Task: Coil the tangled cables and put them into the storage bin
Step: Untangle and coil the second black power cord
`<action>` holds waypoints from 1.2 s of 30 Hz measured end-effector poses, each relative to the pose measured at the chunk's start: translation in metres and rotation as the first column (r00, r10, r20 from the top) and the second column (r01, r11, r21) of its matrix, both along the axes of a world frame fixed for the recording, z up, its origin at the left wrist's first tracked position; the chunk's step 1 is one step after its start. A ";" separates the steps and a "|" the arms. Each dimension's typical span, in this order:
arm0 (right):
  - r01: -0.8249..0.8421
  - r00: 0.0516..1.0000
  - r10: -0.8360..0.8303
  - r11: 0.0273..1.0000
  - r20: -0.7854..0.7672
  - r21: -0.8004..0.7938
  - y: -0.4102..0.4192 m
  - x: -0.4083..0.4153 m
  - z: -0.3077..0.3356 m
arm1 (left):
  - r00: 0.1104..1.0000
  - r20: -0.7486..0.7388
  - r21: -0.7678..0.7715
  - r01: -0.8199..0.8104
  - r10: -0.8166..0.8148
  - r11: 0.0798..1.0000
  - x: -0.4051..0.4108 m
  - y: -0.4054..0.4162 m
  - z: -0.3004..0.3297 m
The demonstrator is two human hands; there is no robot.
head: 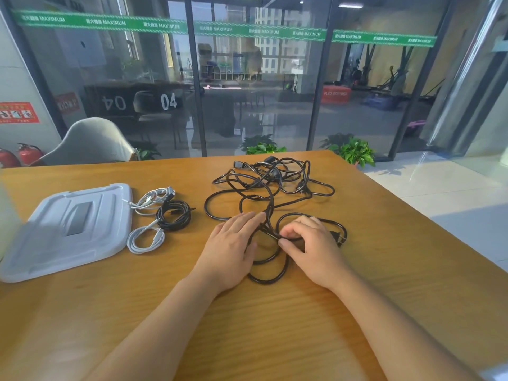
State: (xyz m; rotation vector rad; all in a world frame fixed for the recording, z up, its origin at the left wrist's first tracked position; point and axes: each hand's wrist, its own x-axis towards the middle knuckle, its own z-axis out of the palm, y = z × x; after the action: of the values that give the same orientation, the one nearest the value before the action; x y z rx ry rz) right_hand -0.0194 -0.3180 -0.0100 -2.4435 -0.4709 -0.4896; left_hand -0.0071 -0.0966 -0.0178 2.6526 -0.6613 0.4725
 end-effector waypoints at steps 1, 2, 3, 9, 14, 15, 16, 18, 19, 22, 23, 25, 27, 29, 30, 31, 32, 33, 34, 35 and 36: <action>0.005 0.999 -0.005 1.000 0.046 0.009 0.000 -0.002 0.001 | 1.000 0.007 -0.010 -0.026 0.026 1.000 0.000 0.000 0.000; 0.004 0.997 -0.006 1.000 0.083 0.028 0.000 -0.004 0.002 | 0.998 0.012 -0.028 -0.055 0.055 0.998 -0.001 0.000 0.000; -0.006 0.995 0.001 0.999 0.102 0.049 0.001 -0.006 0.002 | 0.997 0.018 -0.048 -0.077 0.078 0.996 -0.002 0.001 0.001; -0.217 0.975 0.216 0.976 0.048 0.026 0.009 -0.012 0.001 | 0.982 0.175 -0.007 0.077 -0.074 0.997 -0.017 0.008 0.012; -0.189 0.980 0.184 0.979 0.077 0.072 0.010 -0.014 0.005 | 0.982 0.140 0.114 0.107 -0.123 0.988 -0.027 0.015 0.021; -0.141 0.985 0.135 0.989 0.112 0.047 0.009 -0.014 0.005 | 0.981 0.149 0.132 0.103 -0.123 0.986 -0.029 0.018 0.024; -0.085 0.987 0.081 0.996 0.138 0.025 0.007 -0.013 0.006 | 0.977 0.170 0.154 0.100 -0.126 0.983 -0.031 0.023 0.026; 0.009 0.988 -0.009 1.000 0.155 0.004 0.003 -0.009 0.007 | 0.972 0.195 0.201 0.091 -0.131 0.975 -0.036 0.034 0.030; 0.030 0.990 -0.030 1.000 0.140 0.005 0.001 -0.006 0.006 | 0.971 0.197 0.230 0.091 -0.138 0.969 -0.038 0.040 0.031; -0.012 1.000 0.011 0.993 0.005 0.113 -0.003 0.001 0.004 | 0.967 0.210 0.309 0.073 -0.143 0.948 -0.046 0.060 0.033; -0.030 0.999 0.035 0.988 -0.031 0.154 -0.002 0.003 0.005 | 0.970 0.207 0.312 0.055 -0.125 0.949 -0.049 0.067 0.033; -0.042 0.997 0.053 0.984 -0.063 0.171 0.000 0.005 0.006 | 0.976 0.209 0.288 0.002 -0.065 0.958 -0.052 0.076 0.031; -0.047 0.994 0.059 0.990 -0.090 0.133 0.002 0.006 0.006 | 0.975 0.223 0.245 -0.050 -0.006 0.968 -0.053 0.081 0.028; -0.077 0.986 0.086 0.995 -0.140 0.068 0.004 0.006 0.005 | 0.977 0.211 0.229 -0.080 0.030 0.970 -0.051 0.080 0.025; -0.101 0.981 0.106 0.994 -0.165 0.039 0.005 0.005 0.004 | 0.980 0.195 0.241 -0.074 0.026 0.968 -0.050 0.077 0.025; -0.120 0.974 0.123 0.992 -0.189 0.024 0.006 0.005 0.003 | 0.984 0.176 0.263 -0.051 0.005 0.963 -0.050 0.074 0.025; -0.138 0.966 0.141 0.990 -0.217 0.031 0.006 0.004 0.003 | 0.988 0.152 0.291 -0.018 -0.027 0.957 -0.049 0.071 0.026; -0.161 0.954 0.171 0.985 -0.245 0.061 0.008 0.003 0.004 | 0.989 0.134 0.313 0.019 -0.064 0.949 -0.048 0.069 0.025; -0.190 0.939 0.216 0.975 -0.268 0.118 0.010 0.002 0.005 | 0.988 0.120 0.332 0.057 -0.102 0.942 -0.046 0.068 0.024; -0.212 0.925 0.260 0.958 -0.276 0.191 0.012 0.001 0.006 | 0.985 0.113 0.343 0.087 -0.133 0.935 -0.044 0.067 0.024; -0.216 0.922 0.282 0.943 -0.266 0.253 0.013 0.000 0.006 | 0.981 0.112 0.341 0.110 -0.156 0.934 -0.043 0.068 0.023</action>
State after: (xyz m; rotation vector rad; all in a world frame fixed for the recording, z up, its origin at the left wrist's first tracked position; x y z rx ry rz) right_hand -0.0192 -0.3050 -0.0038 -2.1542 -0.5582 -0.0551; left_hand -0.0503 -0.0283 0.0053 2.8789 -1.0404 0.5503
